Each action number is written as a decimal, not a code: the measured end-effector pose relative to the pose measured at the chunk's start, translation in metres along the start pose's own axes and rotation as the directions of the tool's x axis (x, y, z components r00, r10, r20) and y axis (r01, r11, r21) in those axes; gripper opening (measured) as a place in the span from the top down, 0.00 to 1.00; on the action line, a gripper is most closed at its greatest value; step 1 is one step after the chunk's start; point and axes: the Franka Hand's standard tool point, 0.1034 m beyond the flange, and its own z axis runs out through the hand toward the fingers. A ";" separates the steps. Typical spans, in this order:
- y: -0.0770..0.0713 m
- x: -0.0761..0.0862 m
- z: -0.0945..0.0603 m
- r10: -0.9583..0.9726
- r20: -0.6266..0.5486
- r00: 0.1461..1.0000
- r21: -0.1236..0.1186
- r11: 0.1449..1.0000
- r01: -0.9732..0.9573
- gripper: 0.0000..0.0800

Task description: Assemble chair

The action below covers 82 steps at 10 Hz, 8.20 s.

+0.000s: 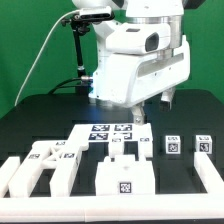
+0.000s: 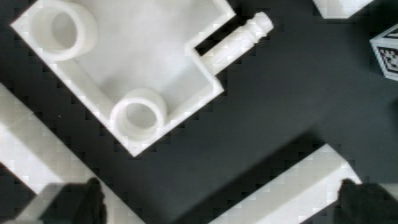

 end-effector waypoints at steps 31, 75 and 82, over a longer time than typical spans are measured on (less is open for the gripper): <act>0.066 -0.059 0.102 0.768 -0.034 0.640 0.051 0.641 -0.766 0.96; -0.033 -0.023 0.059 0.633 0.577 0.517 0.057 0.600 -0.798 0.19; -0.067 -0.053 0.084 0.486 0.794 0.366 0.016 0.586 -0.810 0.19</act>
Offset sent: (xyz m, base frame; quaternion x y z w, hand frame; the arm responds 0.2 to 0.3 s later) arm 0.0000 0.0000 0.0000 0.0000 0.0000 0.0000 1.0000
